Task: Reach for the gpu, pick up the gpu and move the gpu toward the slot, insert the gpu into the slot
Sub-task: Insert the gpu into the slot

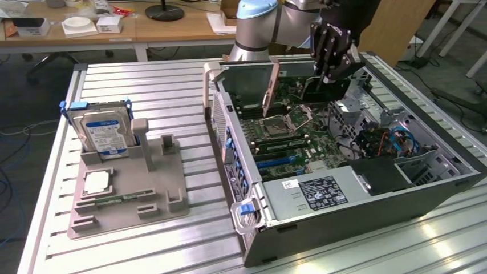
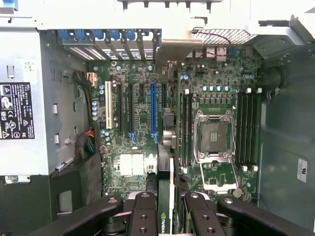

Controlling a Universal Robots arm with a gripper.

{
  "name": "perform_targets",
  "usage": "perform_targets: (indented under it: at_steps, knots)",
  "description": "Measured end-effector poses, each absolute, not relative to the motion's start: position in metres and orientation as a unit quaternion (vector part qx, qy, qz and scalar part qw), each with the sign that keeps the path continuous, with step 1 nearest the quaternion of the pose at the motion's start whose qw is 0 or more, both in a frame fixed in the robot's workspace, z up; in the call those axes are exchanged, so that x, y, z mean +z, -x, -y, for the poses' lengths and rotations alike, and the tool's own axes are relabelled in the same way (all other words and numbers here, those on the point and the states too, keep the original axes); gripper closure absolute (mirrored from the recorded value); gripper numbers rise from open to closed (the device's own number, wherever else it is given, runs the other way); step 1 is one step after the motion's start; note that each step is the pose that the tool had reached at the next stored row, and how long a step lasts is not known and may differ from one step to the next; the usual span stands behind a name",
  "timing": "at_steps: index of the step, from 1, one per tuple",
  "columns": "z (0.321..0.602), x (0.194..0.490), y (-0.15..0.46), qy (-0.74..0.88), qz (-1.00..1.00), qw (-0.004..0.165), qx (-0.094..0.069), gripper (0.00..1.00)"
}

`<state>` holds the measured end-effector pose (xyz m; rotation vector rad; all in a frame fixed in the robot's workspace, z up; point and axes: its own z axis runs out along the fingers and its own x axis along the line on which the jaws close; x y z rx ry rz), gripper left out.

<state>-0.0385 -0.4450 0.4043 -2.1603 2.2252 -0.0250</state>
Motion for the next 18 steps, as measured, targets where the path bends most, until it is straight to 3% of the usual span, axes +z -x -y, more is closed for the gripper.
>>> perform_targets:
  at_steps: [18]
  knots:
    - [0.4451, 0.3947, 0.0456, 0.707, -0.707, 0.023, -0.004, 0.74]
